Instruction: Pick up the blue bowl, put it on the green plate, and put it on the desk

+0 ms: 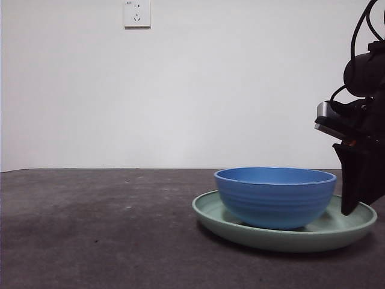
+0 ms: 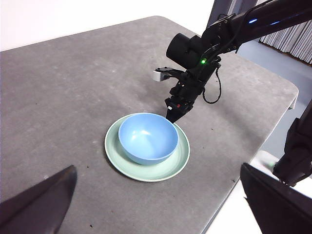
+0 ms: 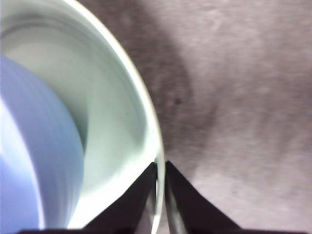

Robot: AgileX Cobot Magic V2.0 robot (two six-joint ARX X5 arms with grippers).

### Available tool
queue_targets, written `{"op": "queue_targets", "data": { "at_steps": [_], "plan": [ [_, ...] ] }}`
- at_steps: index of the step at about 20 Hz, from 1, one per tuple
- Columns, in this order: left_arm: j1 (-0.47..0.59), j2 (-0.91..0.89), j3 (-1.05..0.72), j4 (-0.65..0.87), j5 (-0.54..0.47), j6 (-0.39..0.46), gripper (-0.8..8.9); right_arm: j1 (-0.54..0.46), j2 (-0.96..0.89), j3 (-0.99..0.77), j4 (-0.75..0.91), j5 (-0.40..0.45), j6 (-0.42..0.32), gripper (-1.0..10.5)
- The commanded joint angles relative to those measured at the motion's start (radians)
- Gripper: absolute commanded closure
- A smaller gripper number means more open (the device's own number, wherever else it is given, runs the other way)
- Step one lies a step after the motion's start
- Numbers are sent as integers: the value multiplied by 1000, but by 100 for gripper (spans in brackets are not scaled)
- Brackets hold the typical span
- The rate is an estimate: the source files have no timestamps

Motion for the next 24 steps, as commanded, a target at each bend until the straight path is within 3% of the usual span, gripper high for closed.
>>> {"op": "queue_targets", "data": {
  "at_steps": [1,10,24],
  "plan": [
    [-10,3,13,11,-5,9,126,6,20,19,0,-31,19,931],
    [-10,3,13,11,-5,9,126,24,20,104,-12,-100,93,932],
    [-10,3,13,1,-5,10,126,229,44,132,130,-116,269,932]
  ]
}}
